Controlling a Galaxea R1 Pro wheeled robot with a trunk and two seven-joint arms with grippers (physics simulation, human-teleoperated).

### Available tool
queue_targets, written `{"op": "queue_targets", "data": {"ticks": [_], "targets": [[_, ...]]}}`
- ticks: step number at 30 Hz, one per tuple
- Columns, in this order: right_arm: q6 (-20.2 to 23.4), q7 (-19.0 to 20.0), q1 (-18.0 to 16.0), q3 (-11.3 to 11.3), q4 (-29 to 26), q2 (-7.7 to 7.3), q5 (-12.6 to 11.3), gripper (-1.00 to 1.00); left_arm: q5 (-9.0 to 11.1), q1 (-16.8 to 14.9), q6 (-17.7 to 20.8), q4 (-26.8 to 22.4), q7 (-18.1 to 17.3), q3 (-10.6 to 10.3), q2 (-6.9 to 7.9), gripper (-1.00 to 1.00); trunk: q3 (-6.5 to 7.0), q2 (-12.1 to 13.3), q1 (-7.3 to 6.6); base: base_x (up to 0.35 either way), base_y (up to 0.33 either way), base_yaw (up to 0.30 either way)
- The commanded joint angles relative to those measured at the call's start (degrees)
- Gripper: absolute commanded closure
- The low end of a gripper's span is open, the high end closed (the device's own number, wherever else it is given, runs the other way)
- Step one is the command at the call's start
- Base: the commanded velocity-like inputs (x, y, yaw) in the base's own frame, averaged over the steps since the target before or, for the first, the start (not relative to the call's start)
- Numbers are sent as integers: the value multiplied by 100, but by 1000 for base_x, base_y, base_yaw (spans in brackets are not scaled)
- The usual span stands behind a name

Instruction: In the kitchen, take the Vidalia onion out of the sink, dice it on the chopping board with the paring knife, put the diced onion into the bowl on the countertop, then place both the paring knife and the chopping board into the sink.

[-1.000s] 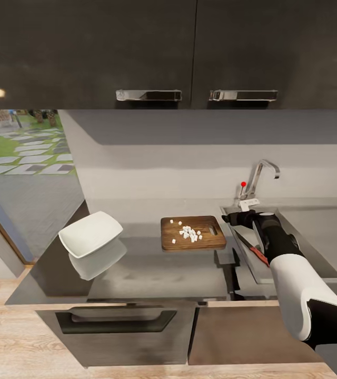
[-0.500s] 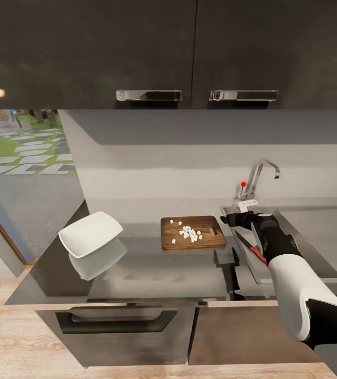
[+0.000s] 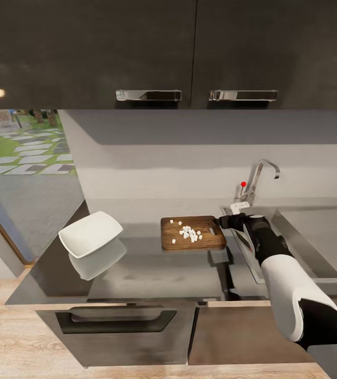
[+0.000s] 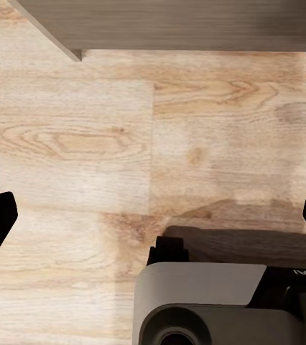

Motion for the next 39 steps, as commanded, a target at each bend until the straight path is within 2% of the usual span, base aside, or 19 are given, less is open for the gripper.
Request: {"op": "queue_targets", "data": {"ticks": [1, 35, 39], "targets": [[15, 51, -4, -27, 17, 6, 61, -100, 34, -11, -43, 26, 4, -21, -1, -100, -7, -5, 1, 0, 0, 0], [13, 23, -4, -65, 72, -65, 87, -100, 34, -11, -35, 26, 4, -21, -1, -100, -7, -5, 1, 0, 0, 0], [24, 24, -4, -70, 70, -145, 87, -100, 34, -11, -35, 26, 4, -21, -1, -100, -7, -5, 1, 0, 0, 0]]}}
